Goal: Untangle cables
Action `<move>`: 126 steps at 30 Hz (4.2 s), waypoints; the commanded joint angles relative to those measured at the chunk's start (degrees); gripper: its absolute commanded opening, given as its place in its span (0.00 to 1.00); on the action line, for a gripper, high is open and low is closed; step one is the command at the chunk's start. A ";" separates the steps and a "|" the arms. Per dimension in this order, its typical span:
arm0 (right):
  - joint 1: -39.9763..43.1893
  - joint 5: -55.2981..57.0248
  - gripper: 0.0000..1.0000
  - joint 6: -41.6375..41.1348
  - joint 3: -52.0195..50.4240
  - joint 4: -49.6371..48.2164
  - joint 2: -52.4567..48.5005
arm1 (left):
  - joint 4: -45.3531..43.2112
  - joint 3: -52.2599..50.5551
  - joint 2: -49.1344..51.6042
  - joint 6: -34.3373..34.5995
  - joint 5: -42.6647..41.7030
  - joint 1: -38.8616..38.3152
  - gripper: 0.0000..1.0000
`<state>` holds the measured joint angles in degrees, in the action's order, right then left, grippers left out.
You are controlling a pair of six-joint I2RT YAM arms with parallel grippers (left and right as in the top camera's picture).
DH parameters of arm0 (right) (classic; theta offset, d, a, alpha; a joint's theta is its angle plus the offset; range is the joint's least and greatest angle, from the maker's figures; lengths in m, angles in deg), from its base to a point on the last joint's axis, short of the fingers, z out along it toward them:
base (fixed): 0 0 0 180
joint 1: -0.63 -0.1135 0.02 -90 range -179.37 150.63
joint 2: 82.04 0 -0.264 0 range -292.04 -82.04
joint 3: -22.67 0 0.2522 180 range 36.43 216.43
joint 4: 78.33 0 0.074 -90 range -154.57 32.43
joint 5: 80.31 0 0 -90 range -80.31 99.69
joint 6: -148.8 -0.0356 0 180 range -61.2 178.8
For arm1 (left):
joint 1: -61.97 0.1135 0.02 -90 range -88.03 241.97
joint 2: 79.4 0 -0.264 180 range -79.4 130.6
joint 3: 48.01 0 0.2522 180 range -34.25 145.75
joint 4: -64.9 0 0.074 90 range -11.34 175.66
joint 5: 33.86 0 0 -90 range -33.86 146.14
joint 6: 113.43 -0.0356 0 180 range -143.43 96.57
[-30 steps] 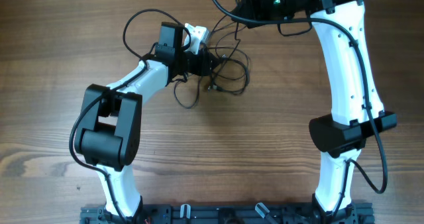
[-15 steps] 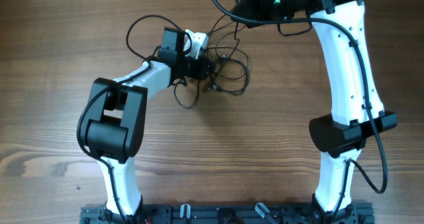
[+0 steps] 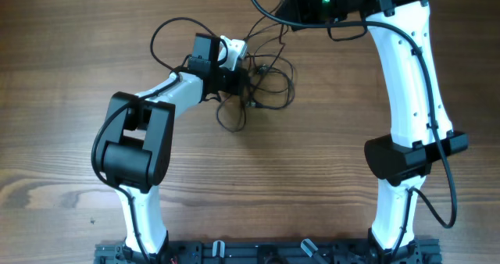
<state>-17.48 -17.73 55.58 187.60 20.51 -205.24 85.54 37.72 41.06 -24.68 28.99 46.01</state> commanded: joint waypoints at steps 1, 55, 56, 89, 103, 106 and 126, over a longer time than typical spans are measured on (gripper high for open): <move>0.09 12.72 0.04 -4.87 0.63 -0.17 2.14 | 1.38 0.28 -5.16 0.28 4.42 2.14 0.04; 13.44 18.71 0.05 -4.07 -24.13 -10.78 -1.11 | 15.17 0.28 -32.39 0.39 6.43 22.99 0.06; 12.35 18.60 0.05 -3.52 -24.13 -10.93 -1.11 | 15.28 0.28 -32.39 0.39 6.19 22.23 0.06; 9.68 17.38 0.05 -4.31 -24.13 -14.86 -1.11 | 16.87 0.28 -35.60 3.63 10.32 8.79 0.08; 7.93 16.06 0.05 -6.03 -23.80 -14.91 -0.81 | 20.41 0.26 -35.28 5.38 20.57 13.11 0.07; 7.50 16.13 0.05 -6.16 -22.21 -14.97 0.33 | 21.07 0.26 -35.28 5.38 20.59 13.64 0.07; 7.50 13.77 0.04 -3.32 -19.58 -23.96 29.83 | 21.70 0.26 -35.28 8.92 16.00 13.46 0.08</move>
<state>-9.83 -0.15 50.53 166.88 -3.23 -180.52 107.02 37.72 6.51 -17.58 46.14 59.56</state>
